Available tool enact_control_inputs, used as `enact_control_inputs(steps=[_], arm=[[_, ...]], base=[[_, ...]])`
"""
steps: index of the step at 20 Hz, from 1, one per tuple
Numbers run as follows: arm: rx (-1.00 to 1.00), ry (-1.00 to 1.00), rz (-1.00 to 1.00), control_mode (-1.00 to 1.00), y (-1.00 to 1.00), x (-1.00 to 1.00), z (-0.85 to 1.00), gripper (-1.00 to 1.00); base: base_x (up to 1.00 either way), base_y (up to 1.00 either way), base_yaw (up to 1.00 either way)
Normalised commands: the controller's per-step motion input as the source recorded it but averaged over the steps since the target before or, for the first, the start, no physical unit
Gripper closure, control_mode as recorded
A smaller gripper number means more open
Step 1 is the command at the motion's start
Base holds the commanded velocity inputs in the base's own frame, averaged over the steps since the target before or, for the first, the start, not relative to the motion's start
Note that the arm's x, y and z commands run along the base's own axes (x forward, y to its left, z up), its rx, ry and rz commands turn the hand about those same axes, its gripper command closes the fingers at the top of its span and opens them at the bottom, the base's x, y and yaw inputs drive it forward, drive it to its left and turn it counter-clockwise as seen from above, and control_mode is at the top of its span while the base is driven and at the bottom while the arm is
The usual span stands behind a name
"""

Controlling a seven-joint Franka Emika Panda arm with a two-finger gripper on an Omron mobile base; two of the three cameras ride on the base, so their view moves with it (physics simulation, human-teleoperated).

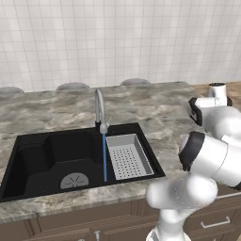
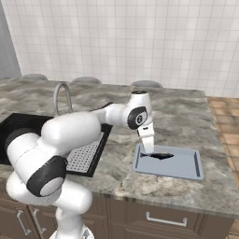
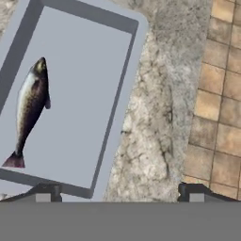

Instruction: Take the fish out of the fridge, briefly rinse it in the sink, and place it on the tray next to the sink.

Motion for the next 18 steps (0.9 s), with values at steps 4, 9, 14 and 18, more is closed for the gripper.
enact_control_inputs(steps=[4,9,14,18], arm=[[-0.26,-0.08,0.20,-1.00,1.00,-0.94,-0.10,-1.00],[-0.19,-0.12,0.22,-1.00,1.00,-0.67,0.13,-1.00],[-0.16,-0.22,0.20,-1.00,1.00,-0.47,0.47,-1.00],[-0.29,-0.53,0.12,-1.00,0.97,-0.83,0.57,-1.00]], base=[[0.00,0.00,0.00],[0.00,0.00,0.00],[0.00,0.00,0.00],[0.00,0.00,0.00]])
